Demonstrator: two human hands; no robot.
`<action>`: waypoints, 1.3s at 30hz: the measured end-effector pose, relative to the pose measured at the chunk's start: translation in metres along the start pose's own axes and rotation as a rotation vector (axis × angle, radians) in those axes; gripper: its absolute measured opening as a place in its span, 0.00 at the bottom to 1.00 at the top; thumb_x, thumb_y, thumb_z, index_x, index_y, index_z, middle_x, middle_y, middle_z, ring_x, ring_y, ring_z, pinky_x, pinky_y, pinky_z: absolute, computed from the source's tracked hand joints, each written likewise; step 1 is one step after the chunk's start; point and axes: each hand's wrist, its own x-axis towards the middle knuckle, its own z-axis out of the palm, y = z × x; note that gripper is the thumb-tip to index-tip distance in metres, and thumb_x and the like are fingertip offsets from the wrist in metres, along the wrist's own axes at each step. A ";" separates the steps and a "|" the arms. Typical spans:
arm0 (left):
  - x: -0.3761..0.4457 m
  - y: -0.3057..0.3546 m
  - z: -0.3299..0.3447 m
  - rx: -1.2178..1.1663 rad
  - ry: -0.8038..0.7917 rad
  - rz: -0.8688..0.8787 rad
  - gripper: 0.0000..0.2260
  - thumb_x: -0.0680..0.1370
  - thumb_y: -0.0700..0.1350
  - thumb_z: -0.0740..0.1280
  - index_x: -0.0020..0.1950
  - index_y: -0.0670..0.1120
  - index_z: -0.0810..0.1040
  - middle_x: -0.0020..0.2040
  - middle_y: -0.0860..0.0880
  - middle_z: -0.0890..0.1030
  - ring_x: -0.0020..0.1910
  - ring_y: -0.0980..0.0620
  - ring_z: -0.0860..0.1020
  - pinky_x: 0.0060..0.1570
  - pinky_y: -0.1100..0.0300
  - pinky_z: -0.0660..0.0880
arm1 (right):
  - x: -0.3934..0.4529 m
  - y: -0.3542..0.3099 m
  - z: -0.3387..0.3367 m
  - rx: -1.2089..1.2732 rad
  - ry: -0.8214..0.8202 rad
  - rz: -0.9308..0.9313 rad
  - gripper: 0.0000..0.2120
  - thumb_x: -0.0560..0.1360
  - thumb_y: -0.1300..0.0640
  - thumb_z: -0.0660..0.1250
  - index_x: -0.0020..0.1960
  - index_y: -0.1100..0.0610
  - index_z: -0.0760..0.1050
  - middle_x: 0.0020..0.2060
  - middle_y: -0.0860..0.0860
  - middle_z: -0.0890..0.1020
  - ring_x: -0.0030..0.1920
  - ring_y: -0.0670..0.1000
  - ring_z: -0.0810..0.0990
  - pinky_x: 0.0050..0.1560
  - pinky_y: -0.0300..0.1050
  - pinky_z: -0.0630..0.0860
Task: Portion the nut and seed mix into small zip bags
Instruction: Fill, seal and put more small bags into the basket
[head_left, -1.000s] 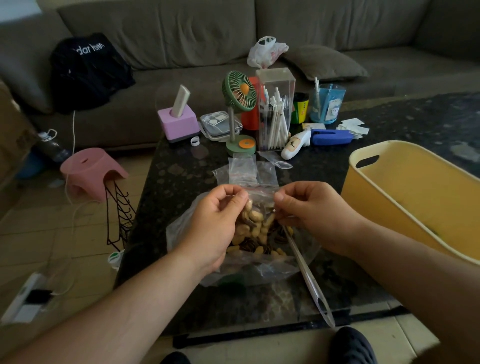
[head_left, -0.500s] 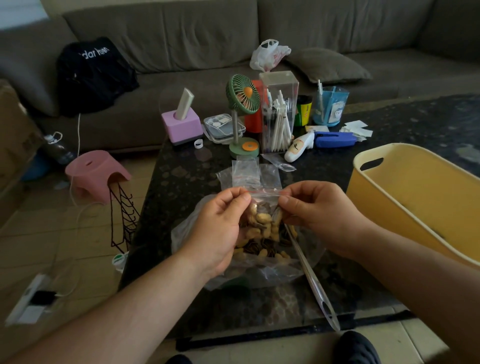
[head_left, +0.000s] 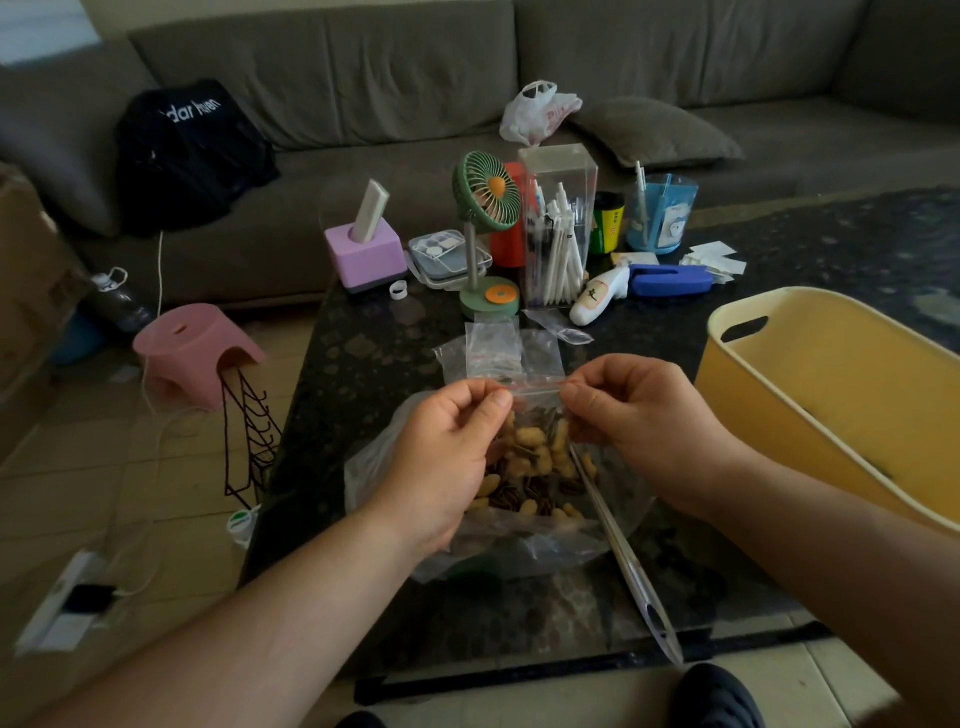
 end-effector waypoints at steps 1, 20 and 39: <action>0.000 0.000 0.001 -0.002 -0.005 -0.003 0.07 0.86 0.44 0.66 0.56 0.45 0.84 0.51 0.44 0.88 0.54 0.44 0.87 0.60 0.41 0.83 | 0.000 0.000 0.001 0.003 -0.002 0.002 0.04 0.81 0.59 0.70 0.49 0.57 0.83 0.42 0.55 0.87 0.46 0.57 0.87 0.50 0.48 0.86; -0.001 0.001 0.001 -0.035 -0.032 -0.011 0.06 0.85 0.41 0.66 0.57 0.43 0.83 0.49 0.46 0.88 0.51 0.48 0.87 0.57 0.51 0.83 | 0.000 0.003 0.001 -0.171 -0.001 -0.128 0.04 0.80 0.58 0.71 0.48 0.50 0.83 0.42 0.50 0.86 0.43 0.53 0.86 0.47 0.50 0.86; -0.001 0.003 -0.001 0.029 -0.049 0.077 0.06 0.85 0.42 0.67 0.57 0.44 0.83 0.50 0.46 0.88 0.53 0.50 0.87 0.54 0.56 0.83 | 0.002 0.000 0.007 -0.252 -0.045 -0.174 0.05 0.81 0.58 0.70 0.49 0.48 0.81 0.42 0.40 0.85 0.42 0.42 0.85 0.40 0.34 0.80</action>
